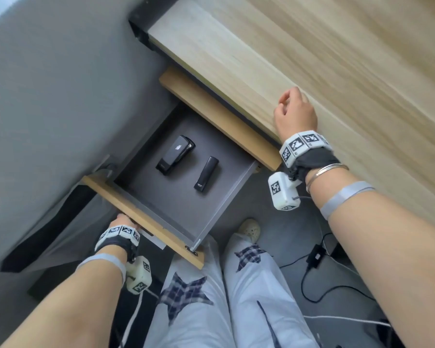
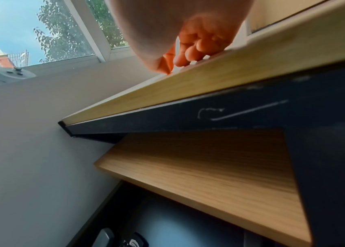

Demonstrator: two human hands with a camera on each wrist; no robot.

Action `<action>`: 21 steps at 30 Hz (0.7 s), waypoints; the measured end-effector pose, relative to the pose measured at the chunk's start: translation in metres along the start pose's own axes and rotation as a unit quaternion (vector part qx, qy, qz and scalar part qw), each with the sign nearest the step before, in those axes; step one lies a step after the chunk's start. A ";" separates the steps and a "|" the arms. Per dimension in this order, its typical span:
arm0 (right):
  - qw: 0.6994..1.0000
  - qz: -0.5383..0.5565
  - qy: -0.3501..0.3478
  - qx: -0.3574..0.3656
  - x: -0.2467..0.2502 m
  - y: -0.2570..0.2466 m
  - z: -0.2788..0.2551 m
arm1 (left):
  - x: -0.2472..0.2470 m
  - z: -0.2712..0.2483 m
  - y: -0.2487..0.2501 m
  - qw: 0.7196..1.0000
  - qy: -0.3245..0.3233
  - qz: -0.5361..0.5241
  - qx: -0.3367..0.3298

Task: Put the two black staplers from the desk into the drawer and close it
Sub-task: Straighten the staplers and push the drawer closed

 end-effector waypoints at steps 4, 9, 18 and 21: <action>1.000 -0.019 0.010 0.020 -0.004 -0.001 0.002 | 0.003 0.001 0.002 1.000 0.022 -0.020 0.002; 0.998 -0.038 0.020 0.049 -0.006 -0.004 0.002 | 0.009 -0.005 0.016 0.999 0.028 -0.014 -0.015; 0.997 -0.034 -0.001 0.075 -0.003 -0.003 0.002 | 0.027 -0.003 0.068 0.996 0.054 -0.023 -0.071; 0.997 -0.025 -0.001 0.067 0.002 0.003 0.003 | 0.033 -0.003 0.087 0.994 0.062 -0.039 -0.086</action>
Point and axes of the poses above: each hand's wrist, its own z-axis towards the middle knuckle, its own x-axis out of the back of the hand, y = z × x, the point moved 9 cm from there along z, towards the middle knuckle, and after that the axes turned 4 degrees about -x, right-handed, at the moved point
